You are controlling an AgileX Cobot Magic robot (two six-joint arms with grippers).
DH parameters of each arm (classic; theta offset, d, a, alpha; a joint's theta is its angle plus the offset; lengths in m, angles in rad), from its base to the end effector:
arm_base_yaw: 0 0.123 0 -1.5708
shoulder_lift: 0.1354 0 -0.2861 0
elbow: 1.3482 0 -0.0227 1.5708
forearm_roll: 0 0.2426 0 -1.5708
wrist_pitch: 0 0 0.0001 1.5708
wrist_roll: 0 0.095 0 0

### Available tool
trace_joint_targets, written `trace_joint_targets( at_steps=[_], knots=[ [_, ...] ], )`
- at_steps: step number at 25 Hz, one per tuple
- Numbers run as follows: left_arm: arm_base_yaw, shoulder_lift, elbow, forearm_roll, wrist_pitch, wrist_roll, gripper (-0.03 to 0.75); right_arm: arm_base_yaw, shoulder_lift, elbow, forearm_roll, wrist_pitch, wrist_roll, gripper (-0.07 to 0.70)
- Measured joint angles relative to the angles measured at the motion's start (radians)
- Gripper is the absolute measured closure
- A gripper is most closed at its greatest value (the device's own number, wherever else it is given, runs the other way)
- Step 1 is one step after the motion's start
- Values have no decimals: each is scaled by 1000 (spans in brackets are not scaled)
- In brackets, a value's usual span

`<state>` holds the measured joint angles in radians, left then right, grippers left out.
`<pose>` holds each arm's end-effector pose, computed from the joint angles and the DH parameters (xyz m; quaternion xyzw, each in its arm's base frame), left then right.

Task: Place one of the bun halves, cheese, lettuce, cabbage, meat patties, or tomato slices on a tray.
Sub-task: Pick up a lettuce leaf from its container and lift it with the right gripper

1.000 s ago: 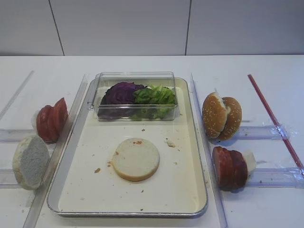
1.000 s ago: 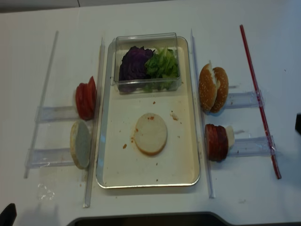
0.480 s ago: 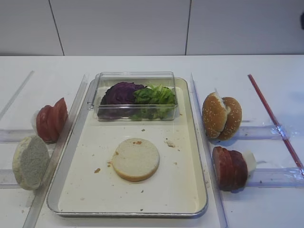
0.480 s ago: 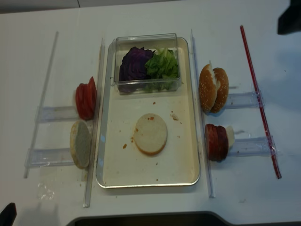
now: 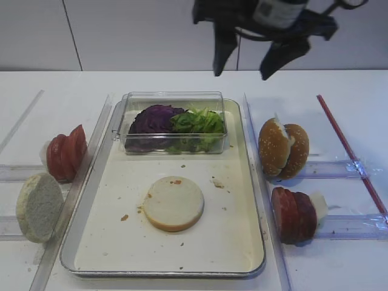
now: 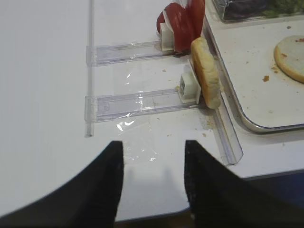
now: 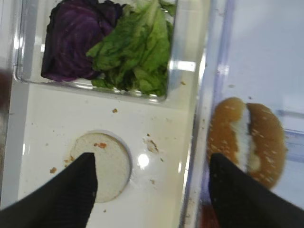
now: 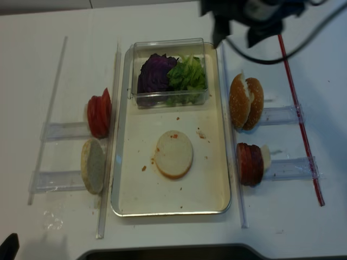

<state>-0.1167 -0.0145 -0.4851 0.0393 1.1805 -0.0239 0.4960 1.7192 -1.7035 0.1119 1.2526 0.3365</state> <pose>-0.0154 0.0053 0.2576 0.0390 0.8820 -0.0135 0.4695 0.3087 0.1785 0.3503 -0.0712 0.9770 0.1289 0.1544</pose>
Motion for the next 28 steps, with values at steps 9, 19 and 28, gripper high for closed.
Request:
trace_joint_targets(
  at_steps=[9, 19, 28],
  knots=[
    [0, 0, 0, 0, 0, 0, 423, 60, 323, -288, -6, -3, 43, 125],
    [0, 0, 0, 0, 0, 0, 423, 60, 469, -364, -26, -8, 48, 127],
    [0, 0, 0, 0, 0, 0, 423, 60, 521, -367, -71, -11, 48, 127]
  ],
)
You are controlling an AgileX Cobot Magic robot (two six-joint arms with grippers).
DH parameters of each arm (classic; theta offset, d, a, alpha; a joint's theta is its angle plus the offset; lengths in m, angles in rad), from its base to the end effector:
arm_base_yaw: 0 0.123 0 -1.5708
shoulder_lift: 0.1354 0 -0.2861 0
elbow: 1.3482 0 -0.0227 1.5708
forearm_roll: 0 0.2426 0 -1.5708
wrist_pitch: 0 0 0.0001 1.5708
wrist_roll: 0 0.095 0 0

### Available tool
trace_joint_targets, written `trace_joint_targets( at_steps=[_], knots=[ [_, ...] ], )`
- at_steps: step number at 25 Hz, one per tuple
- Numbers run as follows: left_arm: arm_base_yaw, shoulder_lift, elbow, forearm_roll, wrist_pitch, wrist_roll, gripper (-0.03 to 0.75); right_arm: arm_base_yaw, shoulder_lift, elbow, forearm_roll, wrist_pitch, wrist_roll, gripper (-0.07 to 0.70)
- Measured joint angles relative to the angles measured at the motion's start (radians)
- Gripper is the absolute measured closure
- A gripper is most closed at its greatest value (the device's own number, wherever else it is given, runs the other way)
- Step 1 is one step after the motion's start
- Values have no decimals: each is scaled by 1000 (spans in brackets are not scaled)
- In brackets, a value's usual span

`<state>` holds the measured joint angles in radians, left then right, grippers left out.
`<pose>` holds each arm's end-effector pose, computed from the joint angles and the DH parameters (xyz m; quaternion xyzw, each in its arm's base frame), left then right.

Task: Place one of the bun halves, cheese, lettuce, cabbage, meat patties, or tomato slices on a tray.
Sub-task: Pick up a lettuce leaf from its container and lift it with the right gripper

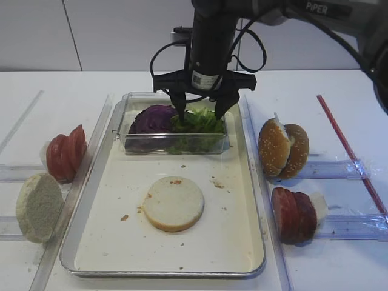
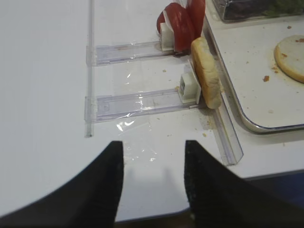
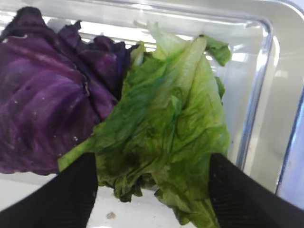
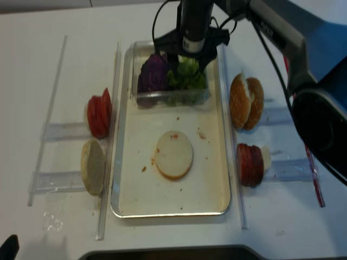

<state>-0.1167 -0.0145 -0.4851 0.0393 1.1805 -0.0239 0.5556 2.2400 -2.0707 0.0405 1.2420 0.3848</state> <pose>-0.0154 0.0053 0.2576 0.0390 0.8820 -0.0135 0.4695 0.3999 0.2525 0.2320 -0.0805 0.9889 0.0734 0.1007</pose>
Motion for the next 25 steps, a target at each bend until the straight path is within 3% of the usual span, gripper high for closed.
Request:
trace_joint_targets(
  at_steps=[18, 20, 25],
  knots=[
    [0, 0, 0, 0, 0, 0, 423, 1, 71, -3, -2, -10, 2, 173],
    [0, 0, 0, 0, 0, 0, 423, 1, 77, -3, -2, -11, 0, 217],
    [0, 0, 0, 0, 0, 0, 423, 1, 79, -3, 8, -15, 1, 416]
  ],
)
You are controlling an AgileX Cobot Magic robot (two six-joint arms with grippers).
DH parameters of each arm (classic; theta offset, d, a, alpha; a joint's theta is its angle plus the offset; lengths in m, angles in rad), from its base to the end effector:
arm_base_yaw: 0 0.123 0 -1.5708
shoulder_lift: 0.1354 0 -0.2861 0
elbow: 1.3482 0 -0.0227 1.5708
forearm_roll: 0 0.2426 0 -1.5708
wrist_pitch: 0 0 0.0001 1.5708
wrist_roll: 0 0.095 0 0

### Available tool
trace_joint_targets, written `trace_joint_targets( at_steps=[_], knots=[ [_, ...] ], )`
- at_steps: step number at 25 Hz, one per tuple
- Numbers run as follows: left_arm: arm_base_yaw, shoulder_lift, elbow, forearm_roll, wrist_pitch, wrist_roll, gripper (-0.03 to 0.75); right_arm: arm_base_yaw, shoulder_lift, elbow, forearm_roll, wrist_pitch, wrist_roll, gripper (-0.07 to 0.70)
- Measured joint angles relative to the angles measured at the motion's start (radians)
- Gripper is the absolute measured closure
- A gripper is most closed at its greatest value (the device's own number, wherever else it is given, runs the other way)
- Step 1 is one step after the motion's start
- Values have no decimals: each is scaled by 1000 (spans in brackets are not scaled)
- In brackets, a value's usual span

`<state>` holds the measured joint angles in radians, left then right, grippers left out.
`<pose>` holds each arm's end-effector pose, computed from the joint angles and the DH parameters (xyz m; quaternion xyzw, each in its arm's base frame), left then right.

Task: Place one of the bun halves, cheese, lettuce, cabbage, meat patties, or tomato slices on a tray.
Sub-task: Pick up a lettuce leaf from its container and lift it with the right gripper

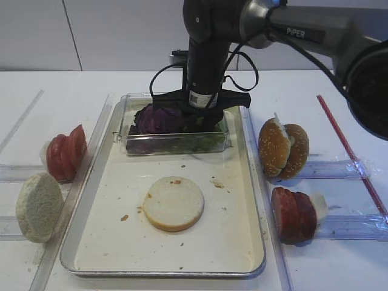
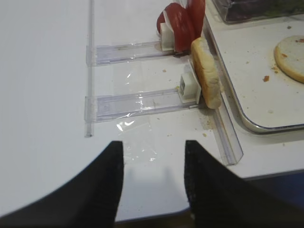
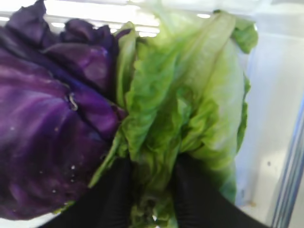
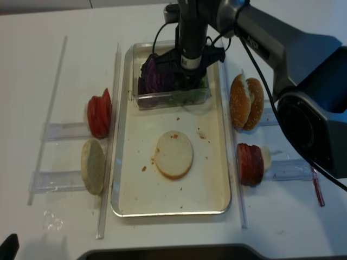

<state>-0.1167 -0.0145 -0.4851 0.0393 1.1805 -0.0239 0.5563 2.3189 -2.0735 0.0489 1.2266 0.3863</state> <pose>-0.0154 0.0053 0.2576 0.0390 0.8820 -0.0135 0.4695 0.4068 0.2581 0.1954 -0.0785 0.9923 0.0632 0.0720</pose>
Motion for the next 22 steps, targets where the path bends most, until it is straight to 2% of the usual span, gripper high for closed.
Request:
trace_joint_targets(
  at_steps=[8, 15, 22],
  knots=[
    [0, 0, 0, 0, 0, 0, 423, 0, 0, 0, -22, -1, 0, 560],
    [0, 0, 0, 0, 0, 0, 423, 0, -2, -52, -29, 7, 0, 570],
    [0, 0, 0, 0, 0, 0, 423, 0, -49, -56, -22, 9, 0, 572]
  ],
)
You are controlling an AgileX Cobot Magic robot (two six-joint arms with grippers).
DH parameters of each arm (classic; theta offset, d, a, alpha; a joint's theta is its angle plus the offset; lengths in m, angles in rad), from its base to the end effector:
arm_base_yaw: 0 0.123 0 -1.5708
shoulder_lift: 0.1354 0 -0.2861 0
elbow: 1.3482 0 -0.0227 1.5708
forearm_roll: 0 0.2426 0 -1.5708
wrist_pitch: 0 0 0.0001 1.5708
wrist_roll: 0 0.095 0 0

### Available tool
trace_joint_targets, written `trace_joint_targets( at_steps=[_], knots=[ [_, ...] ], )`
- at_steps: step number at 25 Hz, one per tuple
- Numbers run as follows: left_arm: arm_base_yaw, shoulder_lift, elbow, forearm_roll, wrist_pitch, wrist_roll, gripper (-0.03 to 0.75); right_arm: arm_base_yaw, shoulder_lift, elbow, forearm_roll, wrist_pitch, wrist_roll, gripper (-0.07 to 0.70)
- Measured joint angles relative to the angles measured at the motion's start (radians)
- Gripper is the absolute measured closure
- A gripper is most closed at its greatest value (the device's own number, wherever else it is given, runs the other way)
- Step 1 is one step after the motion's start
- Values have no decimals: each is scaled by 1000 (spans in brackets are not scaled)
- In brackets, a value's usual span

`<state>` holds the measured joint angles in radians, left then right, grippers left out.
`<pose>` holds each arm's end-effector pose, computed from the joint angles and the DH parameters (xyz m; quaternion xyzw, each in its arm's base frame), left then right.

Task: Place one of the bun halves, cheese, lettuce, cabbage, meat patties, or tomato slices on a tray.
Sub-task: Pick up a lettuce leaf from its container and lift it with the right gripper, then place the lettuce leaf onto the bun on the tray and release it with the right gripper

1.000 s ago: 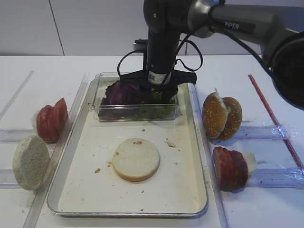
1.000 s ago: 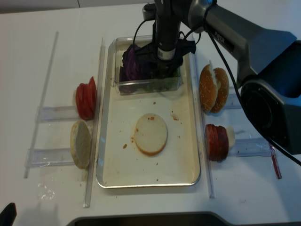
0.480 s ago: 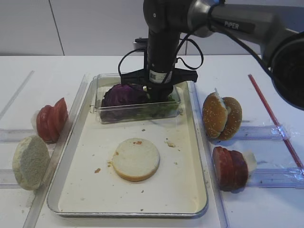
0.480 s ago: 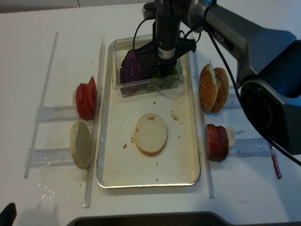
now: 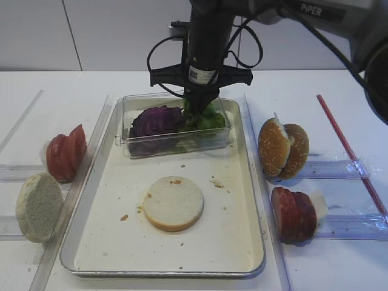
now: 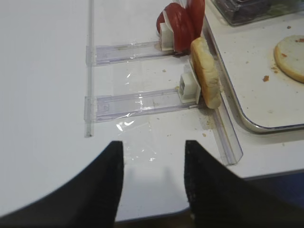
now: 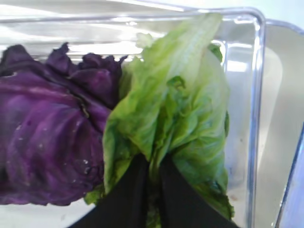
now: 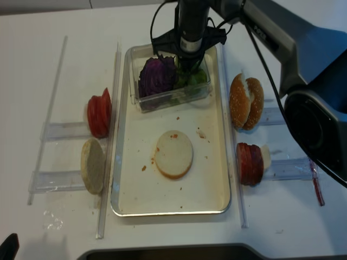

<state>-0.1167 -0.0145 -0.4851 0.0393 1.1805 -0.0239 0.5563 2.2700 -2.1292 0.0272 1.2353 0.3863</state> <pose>-0.0154 0.0053 0.2576 0.0390 0.8820 -0.0135 0.4695 0.4079 0.2565 0.2335 -0.0814 0.9866 0.0757 0.1191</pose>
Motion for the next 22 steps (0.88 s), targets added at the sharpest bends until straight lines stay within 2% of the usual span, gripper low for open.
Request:
trace_joint_targets(
  at_steps=[11, 22],
  knots=[
    [0, 0, 0, 0, 0, 0, 423, 4, -125, 0, 22, 6, -8, 573],
    [0, 0, 0, 0, 0, 0, 423, 50, -172, 0, 32, 14, -19, 573]
  ],
)
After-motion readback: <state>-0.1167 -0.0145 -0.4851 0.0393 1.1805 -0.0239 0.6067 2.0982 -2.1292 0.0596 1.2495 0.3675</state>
